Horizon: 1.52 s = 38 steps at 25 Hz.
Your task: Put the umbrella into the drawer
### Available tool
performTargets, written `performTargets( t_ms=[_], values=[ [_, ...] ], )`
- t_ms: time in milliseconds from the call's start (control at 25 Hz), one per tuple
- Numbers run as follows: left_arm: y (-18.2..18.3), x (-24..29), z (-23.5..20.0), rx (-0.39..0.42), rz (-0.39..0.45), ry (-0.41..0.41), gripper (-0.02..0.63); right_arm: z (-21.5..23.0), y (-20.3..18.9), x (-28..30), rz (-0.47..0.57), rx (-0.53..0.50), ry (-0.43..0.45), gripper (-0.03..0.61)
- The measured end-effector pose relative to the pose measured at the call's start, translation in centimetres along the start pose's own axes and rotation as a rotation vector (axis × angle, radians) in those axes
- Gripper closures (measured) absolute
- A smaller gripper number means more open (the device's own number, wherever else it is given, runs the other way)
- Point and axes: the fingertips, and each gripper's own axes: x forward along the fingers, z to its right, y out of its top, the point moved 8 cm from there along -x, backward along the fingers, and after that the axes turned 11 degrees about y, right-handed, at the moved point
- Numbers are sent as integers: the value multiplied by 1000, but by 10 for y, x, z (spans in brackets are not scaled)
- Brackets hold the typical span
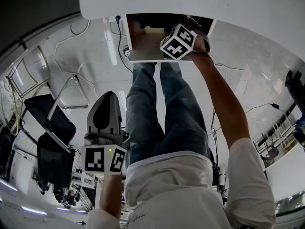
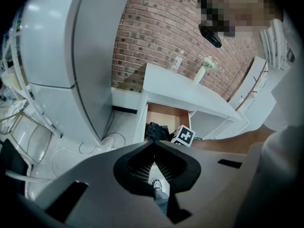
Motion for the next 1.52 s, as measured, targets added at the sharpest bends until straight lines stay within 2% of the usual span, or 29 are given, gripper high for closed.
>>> performTargets(
  t_ms=[480,840,1520],
  values=[
    [-3,-7,-5,-11,13,-10,598,-7,-2,9,-70,-86,-38,287],
    [-8,-14,-5,-15,30,-13,598,-14,-4,2,-64,-99,-41,293],
    [-3,-43,13,-22,100,-31,598,-23,-4,-38,32,-54,-68,383]
  ],
)
